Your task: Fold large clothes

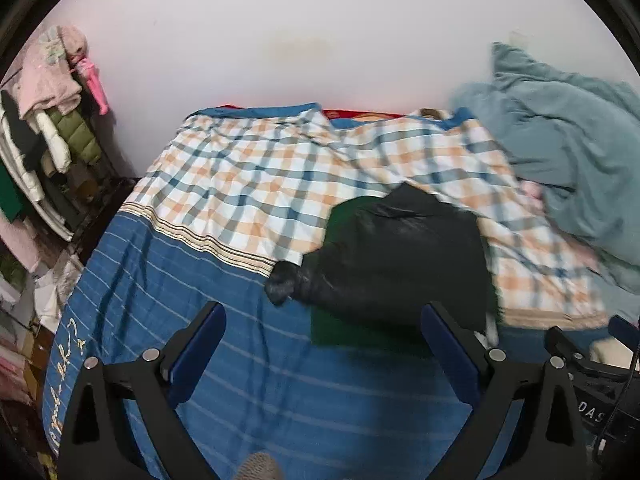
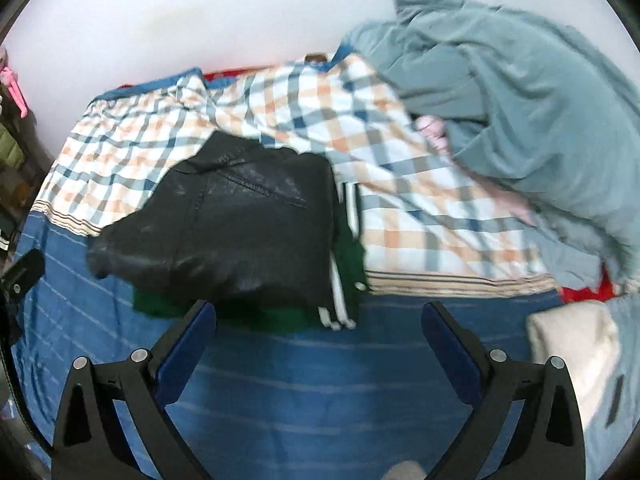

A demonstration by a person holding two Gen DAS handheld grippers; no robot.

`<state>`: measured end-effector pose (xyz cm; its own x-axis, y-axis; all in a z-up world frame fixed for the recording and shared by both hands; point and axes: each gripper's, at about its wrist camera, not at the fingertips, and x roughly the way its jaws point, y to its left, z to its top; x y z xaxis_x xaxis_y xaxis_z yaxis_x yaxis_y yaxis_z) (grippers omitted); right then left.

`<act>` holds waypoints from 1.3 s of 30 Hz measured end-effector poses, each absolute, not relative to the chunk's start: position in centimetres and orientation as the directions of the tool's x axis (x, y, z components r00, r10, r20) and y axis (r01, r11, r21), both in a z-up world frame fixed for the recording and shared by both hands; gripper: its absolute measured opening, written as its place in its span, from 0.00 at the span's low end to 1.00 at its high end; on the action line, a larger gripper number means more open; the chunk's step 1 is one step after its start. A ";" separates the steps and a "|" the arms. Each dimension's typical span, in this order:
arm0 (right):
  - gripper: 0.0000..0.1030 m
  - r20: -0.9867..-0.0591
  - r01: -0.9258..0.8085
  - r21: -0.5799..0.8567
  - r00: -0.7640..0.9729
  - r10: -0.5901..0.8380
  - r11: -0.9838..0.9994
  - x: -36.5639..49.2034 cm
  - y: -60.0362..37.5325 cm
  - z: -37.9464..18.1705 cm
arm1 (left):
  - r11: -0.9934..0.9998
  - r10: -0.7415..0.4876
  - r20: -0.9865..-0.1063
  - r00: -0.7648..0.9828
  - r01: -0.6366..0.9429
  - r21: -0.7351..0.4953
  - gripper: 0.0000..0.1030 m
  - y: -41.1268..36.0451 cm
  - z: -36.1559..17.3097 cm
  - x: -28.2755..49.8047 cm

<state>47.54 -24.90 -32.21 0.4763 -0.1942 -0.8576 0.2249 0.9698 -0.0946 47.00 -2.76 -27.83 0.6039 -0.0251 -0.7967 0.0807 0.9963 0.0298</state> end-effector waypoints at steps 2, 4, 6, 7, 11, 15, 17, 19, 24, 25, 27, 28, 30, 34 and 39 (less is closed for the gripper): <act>1.00 -0.846 0.239 -0.104 0.489 -0.212 0.965 44.7 -24.7 -29.2 | 0.995 -0.042 -0.802 0.595 0.099 0.021 0.97 -2.6 -25.6 44.9; 1.00 -0.822 0.268 -0.117 0.514 -0.245 0.956 40.9 -24.2 -25.2 | 0.993 -0.057 -0.800 0.597 0.120 0.019 0.97 -2.5 -23.2 42.8; 1.00 -0.801 0.282 -0.132 0.534 -0.270 0.950 38.1 -24.0 -22.1 | 0.992 -0.049 -0.786 0.616 0.120 0.033 0.97 -2.2 -20.4 40.2; 1.00 -0.788 0.295 -0.138 0.546 -0.285 0.946 36.4 -23.9 -20.2 | 0.992 -0.053 -0.782 0.621 0.125 0.032 0.97 -1.9 -19.4 39.3; 1.00 -0.764 0.313 -0.139 0.570 -0.303 0.939 31.5 -23.4 -14.7 | 0.991 -0.064 -0.770 0.635 0.134 0.028 0.97 -0.9 -14.8 34.9; 1.00 -0.739 0.312 -0.136 0.600 -0.306 0.940 26.3 -22.6 -9.0 | 0.991 -0.060 -0.748 0.661 0.127 0.033 0.97 -0.1 -10.5 30.9; 1.00 -0.728 0.302 -0.123 0.619 -0.293 0.945 23.5 -22.1 -6.2 | 0.992 -0.066 -0.736 0.674 0.124 0.025 0.97 0.1 -8.5 29.1; 1.00 -0.717 0.290 -0.121 0.636 -0.286 0.949 21.1 -21.7 -3.8 | 0.992 -0.071 -0.723 0.687 0.124 0.020 0.97 0.2 -6.6 27.4; 1.00 -0.675 0.289 -0.127 0.676 -0.296 0.949 16.2 -21.1 1.2 | 0.991 -0.085 -0.688 0.721 0.130 0.014 0.97 0.3 -3.0 24.1; 1.00 -0.663 0.292 -0.135 0.684 -0.305 0.947 15.1 -21.0 2.2 | 0.991 -0.090 -0.683 0.725 0.134 0.012 0.97 0.3 -2.6 23.5; 1.00 -0.649 0.299 -0.142 0.692 -0.317 0.944 13.5 -20.8 3.6 | 0.990 -0.091 -0.670 0.737 0.141 0.021 0.97 0.1 -1.7 22.4; 1.00 -0.642 0.300 -0.144 0.696 -0.320 0.943 13.0 -20.7 4.1 | 0.989 -0.094 -0.666 0.740 0.146 0.023 0.97 0.1 -1.4 21.8; 1.00 -0.630 0.304 -0.152 0.704 -0.329 0.941 11.5 -20.6 5.3 | 0.988 -0.097 -0.662 0.743 0.150 0.023 0.97 0.0 -1.0 21.2; 1.00 -0.617 0.302 -0.142 0.718 -0.323 0.943 9.4 -20.6 6.7 | 0.988 -0.109 -0.670 0.735 0.152 0.005 0.97 0.0 -0.7 20.1; 1.00 -0.613 0.290 -0.147 0.724 -0.318 0.946 8.3 -20.3 6.9 | 0.989 -0.098 -0.658 0.746 0.148 0.021 0.97 -0.5 -0.3 18.6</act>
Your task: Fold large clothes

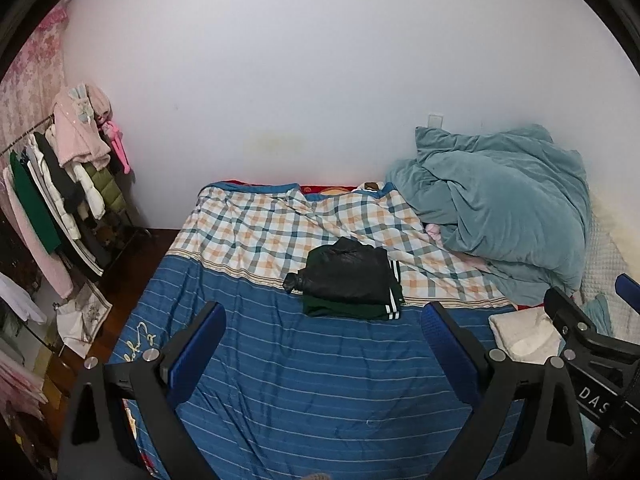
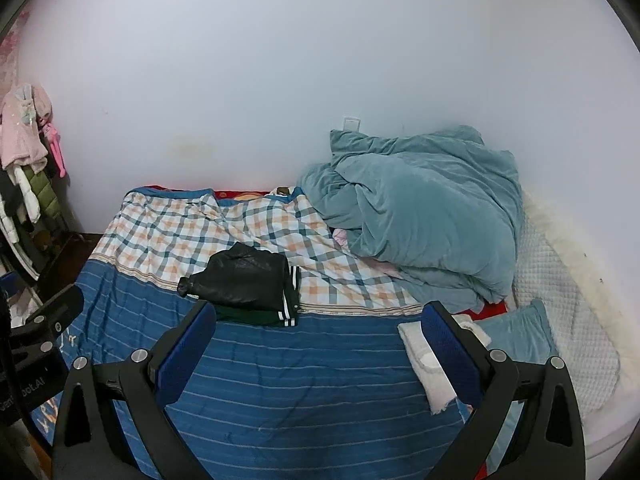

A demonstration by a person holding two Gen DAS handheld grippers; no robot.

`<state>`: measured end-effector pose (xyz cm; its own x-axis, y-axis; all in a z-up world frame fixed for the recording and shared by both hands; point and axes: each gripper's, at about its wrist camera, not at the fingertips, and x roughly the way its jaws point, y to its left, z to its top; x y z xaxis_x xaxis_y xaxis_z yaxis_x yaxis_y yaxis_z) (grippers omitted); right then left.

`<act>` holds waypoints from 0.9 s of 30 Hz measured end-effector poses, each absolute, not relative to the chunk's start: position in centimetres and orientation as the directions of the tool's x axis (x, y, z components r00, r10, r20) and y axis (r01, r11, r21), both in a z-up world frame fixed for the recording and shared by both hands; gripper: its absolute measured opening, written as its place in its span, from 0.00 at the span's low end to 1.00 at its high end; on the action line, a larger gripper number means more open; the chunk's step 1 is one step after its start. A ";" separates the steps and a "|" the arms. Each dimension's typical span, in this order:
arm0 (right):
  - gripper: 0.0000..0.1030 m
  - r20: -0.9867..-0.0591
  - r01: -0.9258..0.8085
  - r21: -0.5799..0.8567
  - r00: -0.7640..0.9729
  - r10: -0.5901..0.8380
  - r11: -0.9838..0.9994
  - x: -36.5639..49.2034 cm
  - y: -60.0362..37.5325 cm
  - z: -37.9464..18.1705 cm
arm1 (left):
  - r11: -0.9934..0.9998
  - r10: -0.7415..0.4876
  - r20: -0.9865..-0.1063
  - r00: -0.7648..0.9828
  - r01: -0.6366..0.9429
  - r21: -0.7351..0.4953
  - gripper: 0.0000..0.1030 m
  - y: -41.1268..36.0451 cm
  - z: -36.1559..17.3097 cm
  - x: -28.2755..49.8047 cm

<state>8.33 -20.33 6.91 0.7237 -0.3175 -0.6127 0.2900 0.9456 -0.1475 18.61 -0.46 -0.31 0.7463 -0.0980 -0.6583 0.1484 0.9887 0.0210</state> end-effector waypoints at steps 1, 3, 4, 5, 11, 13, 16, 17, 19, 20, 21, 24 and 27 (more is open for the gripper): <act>1.00 -0.613 0.287 -0.149 0.724 -0.316 0.946 8.0 -20.3 7.0 | 0.989 -0.095 -0.656 0.749 0.146 0.024 0.97 -0.5 -0.3 18.4; 1.00 -0.618 0.285 -0.141 0.723 -0.309 0.948 7.8 -20.5 6.9 | 0.991 -0.082 -0.651 0.755 0.133 0.030 0.97 -0.4 -0.2 18.1; 1.00 -0.617 0.285 -0.140 0.724 -0.309 0.948 7.6 -20.6 7.0 | 0.991 -0.075 -0.650 0.757 0.127 0.033 0.97 -0.4 -0.2 18.0; 1.00 -0.615 0.285 -0.144 0.724 -0.311 0.948 7.7 -20.6 6.9 | 0.992 -0.074 -0.650 0.757 0.124 0.032 0.97 -0.3 -0.2 17.9; 1.00 -0.611 0.276 -0.144 0.730 -0.305 0.950 7.2 -20.7 7.2 | 0.994 -0.063 -0.639 0.767 0.108 0.031 0.97 -0.2 -0.1 17.1; 1.00 -0.610 0.269 -0.150 0.732 -0.303 0.951 7.2 -20.5 7.3 | 0.994 -0.060 -0.637 0.768 0.101 0.028 0.97 -0.1 -0.1 17.0; 1.00 -0.607 0.256 -0.152 0.738 -0.294 0.955 7.4 -20.2 7.6 | 0.996 -0.055 -0.633 0.772 0.090 0.023 0.97 0.0 0.1 16.8; 1.00 -0.607 0.252 -0.149 0.740 -0.289 0.956 7.9 -20.4 7.7 | 0.996 -0.052 -0.632 0.773 0.085 0.021 0.97 0.1 0.1 16.8; 1.00 -0.606 0.245 -0.150 0.742 -0.285 0.958 8.0 -20.2 7.7 | 0.997 -0.050 -0.632 0.774 0.080 0.019 0.97 0.2 0.2 16.8; 1.00 -0.607 0.241 -0.149 0.743 -0.281 0.959 8.3 -20.2 7.6 | 0.997 -0.047 -0.630 0.775 0.077 0.021 0.97 0.2 0.3 16.8; 1.00 -0.608 0.240 -0.147 0.744 -0.279 0.960 8.3 -20.2 7.6 | 0.997 -0.047 -0.629 0.776 0.076 0.019 0.97 0.3 0.3 16.7; 1.00 -0.611 0.229 -0.138 0.746 -0.265 0.964 8.5 -20.1 7.6 | 0.997 -0.042 -0.629 0.776 0.071 0.020 0.97 0.3 0.3 16.6; 1.00 -0.612 0.223 -0.130 0.748 -0.255 0.966 8.6 -20.0 7.6 | 0.997 -0.042 -0.630 0.775 0.072 0.021 0.97 0.4 0.3 16.7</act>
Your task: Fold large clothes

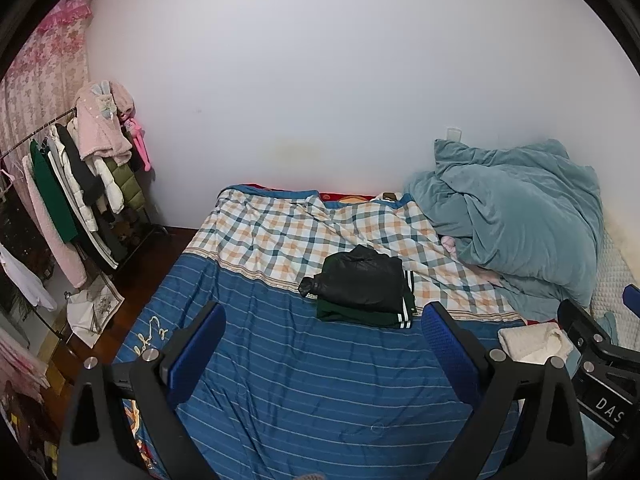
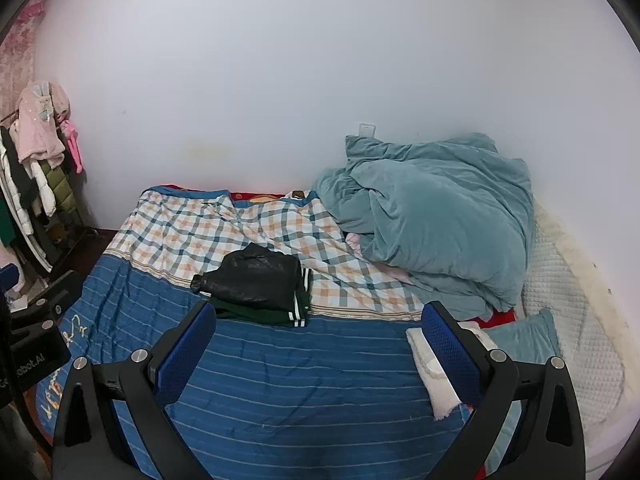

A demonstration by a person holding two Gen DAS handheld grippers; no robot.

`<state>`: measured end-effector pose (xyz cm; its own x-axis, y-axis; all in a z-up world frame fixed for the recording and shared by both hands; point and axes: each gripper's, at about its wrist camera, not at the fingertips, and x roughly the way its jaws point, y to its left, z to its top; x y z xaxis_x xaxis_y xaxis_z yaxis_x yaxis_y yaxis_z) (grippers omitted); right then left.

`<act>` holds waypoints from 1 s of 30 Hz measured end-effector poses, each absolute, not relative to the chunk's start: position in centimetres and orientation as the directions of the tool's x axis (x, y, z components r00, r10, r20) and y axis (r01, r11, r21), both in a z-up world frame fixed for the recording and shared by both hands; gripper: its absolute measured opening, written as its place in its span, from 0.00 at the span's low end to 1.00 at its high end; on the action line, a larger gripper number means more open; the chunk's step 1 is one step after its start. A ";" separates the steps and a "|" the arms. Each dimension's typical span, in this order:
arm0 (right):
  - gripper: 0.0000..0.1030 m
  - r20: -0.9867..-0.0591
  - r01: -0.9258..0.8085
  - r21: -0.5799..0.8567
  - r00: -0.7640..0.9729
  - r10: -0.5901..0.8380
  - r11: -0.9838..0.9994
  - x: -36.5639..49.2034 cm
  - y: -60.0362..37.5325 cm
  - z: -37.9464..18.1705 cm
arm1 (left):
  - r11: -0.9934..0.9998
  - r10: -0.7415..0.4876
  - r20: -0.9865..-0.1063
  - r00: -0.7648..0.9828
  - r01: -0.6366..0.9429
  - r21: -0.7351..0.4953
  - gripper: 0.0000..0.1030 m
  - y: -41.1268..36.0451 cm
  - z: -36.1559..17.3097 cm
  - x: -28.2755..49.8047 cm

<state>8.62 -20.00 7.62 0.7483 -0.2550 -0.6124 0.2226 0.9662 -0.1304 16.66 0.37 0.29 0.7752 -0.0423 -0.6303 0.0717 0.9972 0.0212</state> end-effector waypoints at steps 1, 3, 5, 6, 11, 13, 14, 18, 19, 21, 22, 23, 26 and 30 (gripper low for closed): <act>1.00 -0.613 0.222 -0.126 0.748 -0.252 0.967 8.6 -20.1 7.6 | 0.997 -0.042 -0.630 0.775 0.072 0.023 0.97 0.4 0.3 16.6; 1.00 -0.615 0.221 -0.118 0.749 -0.246 0.968 8.7 -20.1 7.5 | 0.997 -0.040 -0.630 0.776 0.071 0.024 0.97 0.5 0.3 16.6; 1.00 -0.616 0.224 -0.112 0.748 -0.245 0.968 8.5 -20.2 7.4 | 0.997 -0.041 -0.630 0.776 0.071 0.024 0.97 0.6 0.2 16.6; 1.00 -0.617 0.224 -0.110 0.748 -0.244 0.968 8.5 -20.2 7.4 | 0.997 -0.040 -0.630 0.776 0.071 0.025 0.97 0.6 0.2 16.6; 1.00 -0.618 0.229 -0.099 0.749 -0.240 0.968 8.1 -20.3 7.2 | 0.997 -0.037 -0.630 0.776 0.070 0.027 0.97 0.7 0.2 16.6; 1.00 -0.618 0.231 -0.097 0.749 -0.240 0.968 8.2 -20.3 7.2 | 0.997 -0.040 -0.629 0.776 0.071 0.024 0.97 0.6 0.2 16.6; 1.00 -0.618 0.230 -0.095 0.749 -0.239 0.968 8.1 -20.4 7.2 | 0.997 -0.039 -0.630 0.775 0.070 0.025 0.97 0.6 0.2 16.7; 1.00 -0.617 0.234 -0.093 0.749 -0.240 0.968 7.8 -20.5 7.1 | 0.997 -0.041 -0.630 0.776 0.073 0.025 0.97 0.6 0.3 16.7; 1.00 -0.617 0.236 -0.089 0.750 -0.239 0.968 7.6 -20.6 7.2 | 0.997 -0.040 -0.628 0.777 0.072 0.025 0.97 0.6 0.3 16.7; 1.00 -0.617 0.237 -0.088 0.749 -0.240 0.967 7.6 -20.7 7.2 | 0.997 -0.038 -0.628 0.778 0.072 0.029 0.97 0.6 0.3 16.7; 1.00 -0.617 0.236 -0.086 0.750 -0.238 0.968 7.6 -20.7 7.2 | 0.997 -0.041 -0.628 0.777 0.073 0.026 0.97 0.6 0.3 16.7; 1.00 -0.617 0.235 -0.085 0.750 -0.237 0.968 7.7 -20.7 7.2 | 0.997 -0.042 -0.628 0.777 0.074 0.024 0.97 0.6 0.3 16.7; 1.00 -0.618 0.235 -0.085 0.750 -0.236 0.968 7.7 -20.7 7.3 | 0.997 -0.042 -0.630 0.776 0.075 0.026 0.97 0.6 0.3 16.7; 1.00 -0.616 0.237 -0.082 0.751 -0.236 0.968 7.8 -20.8 7.4 | 0.997 -0.045 -0.630 0.775 0.078 0.025 0.97 0.6 0.4 16.8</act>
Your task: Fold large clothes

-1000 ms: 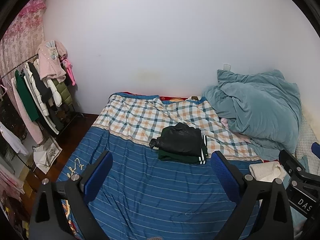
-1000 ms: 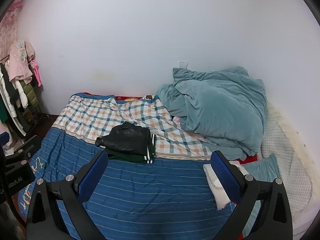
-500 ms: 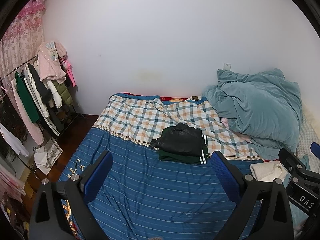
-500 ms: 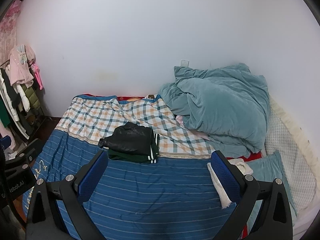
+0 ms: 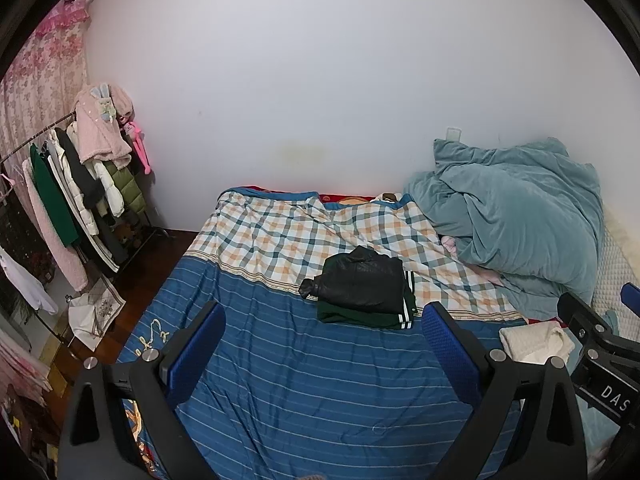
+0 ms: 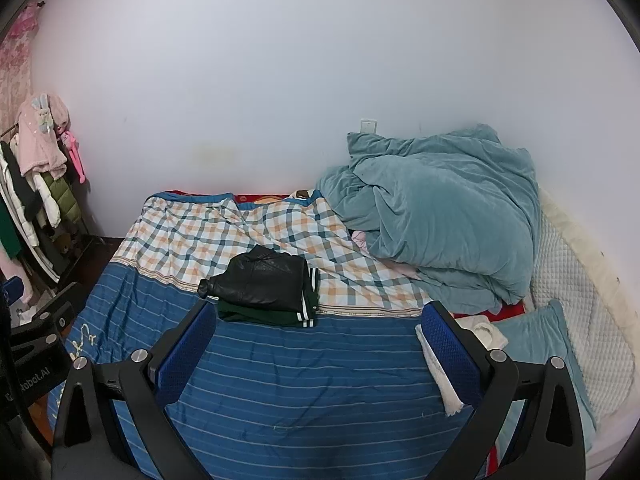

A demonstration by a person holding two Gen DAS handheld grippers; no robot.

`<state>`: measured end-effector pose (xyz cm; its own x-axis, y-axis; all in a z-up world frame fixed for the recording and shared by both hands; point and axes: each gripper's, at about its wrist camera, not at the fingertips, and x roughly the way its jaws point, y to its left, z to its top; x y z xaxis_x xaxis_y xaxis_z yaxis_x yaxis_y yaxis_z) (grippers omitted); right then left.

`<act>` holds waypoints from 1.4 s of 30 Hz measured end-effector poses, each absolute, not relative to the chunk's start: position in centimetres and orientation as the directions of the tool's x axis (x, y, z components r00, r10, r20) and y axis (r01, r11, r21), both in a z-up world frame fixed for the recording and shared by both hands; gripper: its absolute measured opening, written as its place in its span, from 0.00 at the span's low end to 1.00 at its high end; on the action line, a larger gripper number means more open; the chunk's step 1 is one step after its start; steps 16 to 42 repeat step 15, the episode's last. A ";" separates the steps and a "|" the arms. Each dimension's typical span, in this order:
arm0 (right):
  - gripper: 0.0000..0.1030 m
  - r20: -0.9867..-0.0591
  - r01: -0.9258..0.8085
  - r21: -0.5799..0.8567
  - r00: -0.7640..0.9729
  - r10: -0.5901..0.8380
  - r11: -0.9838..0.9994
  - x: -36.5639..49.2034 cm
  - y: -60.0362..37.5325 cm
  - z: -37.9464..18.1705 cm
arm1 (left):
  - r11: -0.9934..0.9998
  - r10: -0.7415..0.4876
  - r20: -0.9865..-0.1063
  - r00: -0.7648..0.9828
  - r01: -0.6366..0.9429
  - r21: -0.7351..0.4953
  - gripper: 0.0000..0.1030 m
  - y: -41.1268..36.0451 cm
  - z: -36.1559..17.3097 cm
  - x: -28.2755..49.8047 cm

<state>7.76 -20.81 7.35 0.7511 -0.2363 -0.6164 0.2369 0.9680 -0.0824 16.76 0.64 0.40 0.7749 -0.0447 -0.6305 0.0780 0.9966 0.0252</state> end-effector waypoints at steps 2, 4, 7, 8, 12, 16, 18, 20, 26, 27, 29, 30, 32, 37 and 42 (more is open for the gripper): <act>1.00 -0.617 0.235 -0.086 0.750 -0.236 0.968 7.8 -20.8 7.3 | 0.997 -0.042 -0.628 0.777 0.076 0.027 0.97 0.6 0.4 16.7; 1.00 -0.619 0.237 -0.083 0.749 -0.236 0.968 7.8 -20.8 7.3 | 0.997 -0.047 -0.629 0.776 0.080 0.024 0.97 0.6 0.5 16.8; 1.00 -0.619 0.238 -0.081 0.749 -0.236 0.968 7.6 -20.9 7.4 | 0.996 -0.046 -0.630 0.775 0.080 0.025 0.97 0.5 0.5 16.7; 1.00 -0.620 0.237 -0.081 0.749 -0.235 0.968 7.6 -20.9 7.4 | 0.997 -0.044 -0.628 0.777 0.078 0.026 0.97 0.5 0.5 16.7; 1.00 -0.621 0.236 -0.078 0.748 -0.232 0.969 7.5 -21.0 7.4 | 0.996 -0.049 -0.628 0.777 0.081 0.022 0.97 0.5 0.5 16.7; 1.00 -0.620 0.239 -0.076 0.749 -0.234 0.968 7.2 -21.1 7.4 | 0.996 -0.052 -0.619 0.783 0.082 0.020 0.97 0.7 0.8 16.5; 1.00 -0.620 0.239 -0.076 0.749 -0.234 0.968 7.2 -21.1 7.4 | 0.996 -0.052 -0.619 0.783 0.082 0.020 0.97 0.7 0.8 16.5; 1.00 -0.620 0.239 -0.076 0.749 -0.234 0.968 7.2 -21.1 7.4 | 0.996 -0.052 -0.619 0.783 0.082 0.020 0.97 0.7 0.8 16.5; 1.00 -0.620 0.239 -0.076 0.749 -0.234 0.968 7.2 -21.1 7.4 | 0.996 -0.052 -0.619 0.783 0.082 0.020 0.97 0.7 0.8 16.5; 1.00 -0.620 0.239 -0.076 0.749 -0.234 0.968 7.2 -21.1 7.4 | 0.996 -0.052 -0.619 0.783 0.082 0.020 0.97 0.7 0.8 16.5; 1.00 -0.620 0.239 -0.076 0.749 -0.234 0.968 7.2 -21.1 7.4 | 0.996 -0.052 -0.619 0.783 0.082 0.020 0.97 0.7 0.8 16.5; 1.00 -0.620 0.239 -0.076 0.749 -0.234 0.968 7.2 -21.1 7.4 | 0.996 -0.052 -0.619 0.783 0.082 0.020 0.97 0.7 0.8 16.5; 1.00 -0.620 0.239 -0.076 0.749 -0.234 0.968 7.2 -21.1 7.4 | 0.996 -0.052 -0.619 0.783 0.082 0.020 0.97 0.7 0.8 16.5; 1.00 -0.620 0.239 -0.076 0.749 -0.234 0.968 7.2 -21.1 7.4 | 0.996 -0.052 -0.619 0.783 0.082 0.020 0.97 0.7 0.8 16.5; 1.00 -0.620 0.239 -0.076 0.749 -0.234 0.968 7.2 -21.1 7.4 | 0.996 -0.052 -0.619 0.783 0.082 0.020 0.97 0.7 0.8 16.5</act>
